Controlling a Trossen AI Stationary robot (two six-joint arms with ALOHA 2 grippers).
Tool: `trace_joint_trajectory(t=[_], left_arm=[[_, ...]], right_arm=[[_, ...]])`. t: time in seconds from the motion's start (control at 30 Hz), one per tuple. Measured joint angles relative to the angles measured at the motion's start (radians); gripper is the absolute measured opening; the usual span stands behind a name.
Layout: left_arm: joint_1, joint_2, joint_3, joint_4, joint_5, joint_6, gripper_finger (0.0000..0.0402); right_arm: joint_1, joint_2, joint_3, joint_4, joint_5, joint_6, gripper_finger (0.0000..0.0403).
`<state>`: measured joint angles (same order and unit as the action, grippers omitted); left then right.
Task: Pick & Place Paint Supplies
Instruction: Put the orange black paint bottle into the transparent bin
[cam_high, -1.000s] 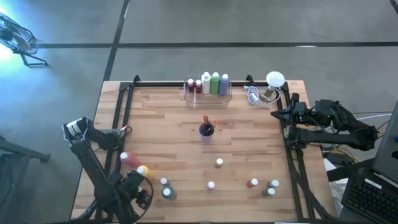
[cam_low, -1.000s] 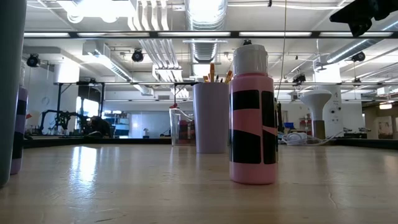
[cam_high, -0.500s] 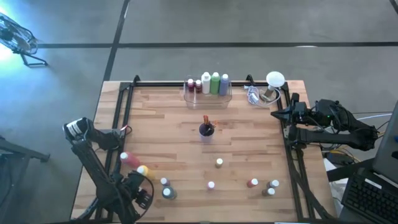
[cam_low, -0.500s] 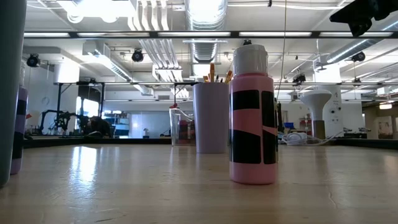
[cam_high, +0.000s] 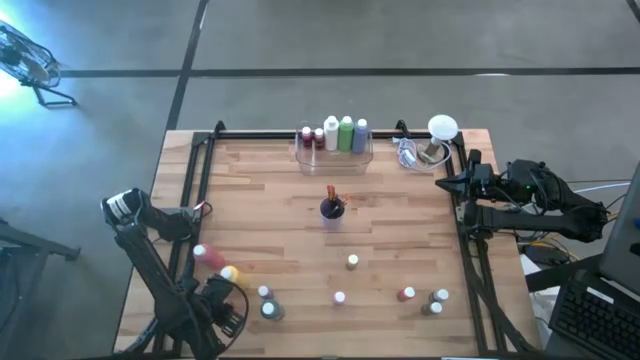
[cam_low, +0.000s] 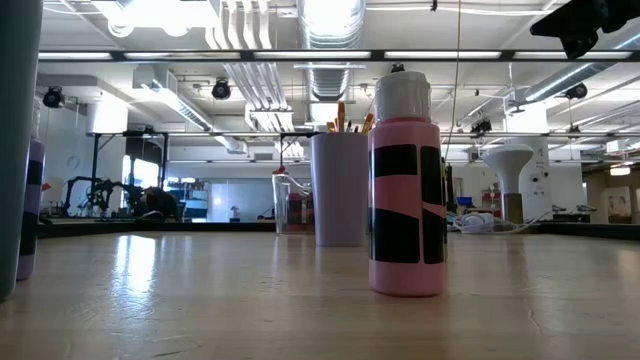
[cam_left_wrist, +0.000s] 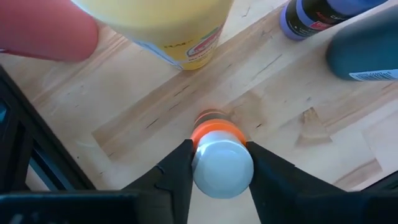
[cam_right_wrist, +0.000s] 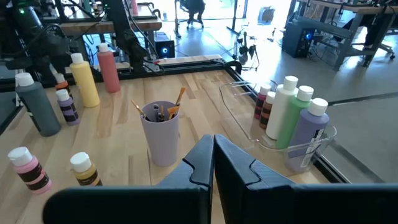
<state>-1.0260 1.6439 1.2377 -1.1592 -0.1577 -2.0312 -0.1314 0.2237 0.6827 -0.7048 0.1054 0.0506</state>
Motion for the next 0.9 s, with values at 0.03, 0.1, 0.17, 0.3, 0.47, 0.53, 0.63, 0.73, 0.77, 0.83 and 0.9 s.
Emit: trace_joint_trajectory(t=[0.03, 0.1, 0.17, 0.3, 0.47, 0.53, 0.63, 0.73, 0.77, 0.83, 0.9], left_arm=[[0.000, -0.001, 0.000, 0.000, 0.001, 0.000, 0.0129], [0.000, -0.004, 0.000, 0.001, 0.008, 0.000, 0.0122], [0.000, -0.008, 0.000, 0.008, 0.014, 0.001, 0.0122], [0.000, -0.012, 0.000, 0.013, 0.023, 0.019, 0.0127], [0.000, -0.032, 0.000, 0.023, 0.067, 0.042, 0.0127], [0.000, -0.047, 0.000, 0.032, 0.067, 0.052, 0.0124], [0.000, -0.074, 0.008, 0.036, 0.065, 0.077, 0.0124], [0.000, -0.106, 0.024, 0.054, 0.030, 0.117, 0.0125], [0.000, -0.118, 0.029, 0.060, 0.013, 0.132, 0.0125], [0.000, -0.144, 0.041, 0.079, -0.032, 0.169, 0.0125], [0.000, -0.174, 0.052, 0.091, -0.078, 0.204, 0.0125]], right_arm=[[0.000, 0.000, 0.000, 0.000, 0.000, 0.000, 0.0008], [0.000, 0.000, 0.000, 0.000, 0.000, -0.001, 0.0008], [0.000, 0.000, 0.000, 0.000, 0.000, 0.000, 0.0008], [0.000, 0.000, 0.000, 0.000, 0.000, 0.000, 0.0008], [0.000, 0.000, 0.000, 0.000, 0.000, 0.000, 0.0008], [0.000, 0.000, 0.000, 0.000, 0.000, -0.001, 0.0008], [0.000, 0.000, 0.000, 0.000, 0.000, 0.000, 0.0008], [0.000, 0.000, 0.000, 0.000, 0.000, 0.000, 0.0008], [0.000, 0.000, 0.000, 0.000, 0.000, 0.000, 0.0008], [0.000, 0.000, 0.000, 0.000, 0.000, -0.001, 0.0008], [0.000, 0.000, 0.000, 0.000, 0.000, 0.000, 0.0008]])
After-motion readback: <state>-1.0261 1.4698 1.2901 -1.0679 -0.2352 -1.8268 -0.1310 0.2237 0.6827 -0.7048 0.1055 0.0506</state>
